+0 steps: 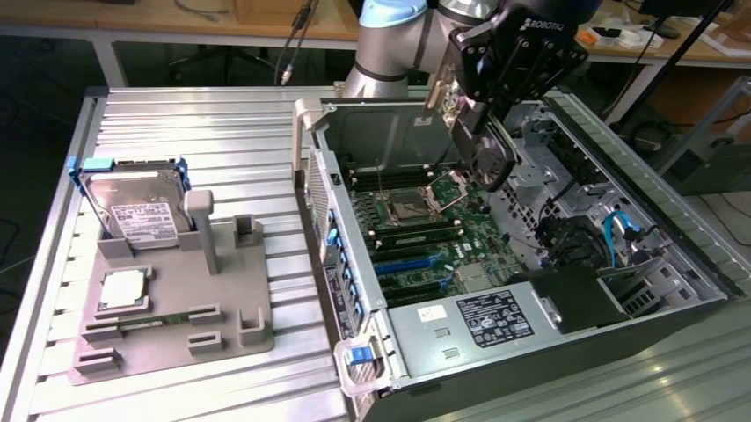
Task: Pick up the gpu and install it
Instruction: 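Insert the gpu into the slot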
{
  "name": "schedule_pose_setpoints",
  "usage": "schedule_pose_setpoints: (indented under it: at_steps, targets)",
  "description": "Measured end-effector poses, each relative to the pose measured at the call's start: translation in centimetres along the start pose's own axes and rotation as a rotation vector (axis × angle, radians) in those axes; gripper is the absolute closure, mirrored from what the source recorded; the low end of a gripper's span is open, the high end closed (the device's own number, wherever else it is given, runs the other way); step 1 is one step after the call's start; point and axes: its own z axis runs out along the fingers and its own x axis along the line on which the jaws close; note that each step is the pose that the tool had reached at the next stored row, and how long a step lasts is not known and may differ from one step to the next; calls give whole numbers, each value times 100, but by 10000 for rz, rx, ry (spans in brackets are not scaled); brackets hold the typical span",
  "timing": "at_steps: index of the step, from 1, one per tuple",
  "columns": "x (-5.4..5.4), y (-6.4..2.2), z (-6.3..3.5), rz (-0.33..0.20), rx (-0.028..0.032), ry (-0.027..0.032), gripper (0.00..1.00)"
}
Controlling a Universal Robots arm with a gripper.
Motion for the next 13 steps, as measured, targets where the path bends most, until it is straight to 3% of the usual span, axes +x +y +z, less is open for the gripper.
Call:
schedule_pose_setpoints:
  at_steps: [5, 13]
  targets:
    - [-1, 0, 0, -769, 10, 31, 73]
    - [-1, 0, 0, -1115, 16, 45, 73]
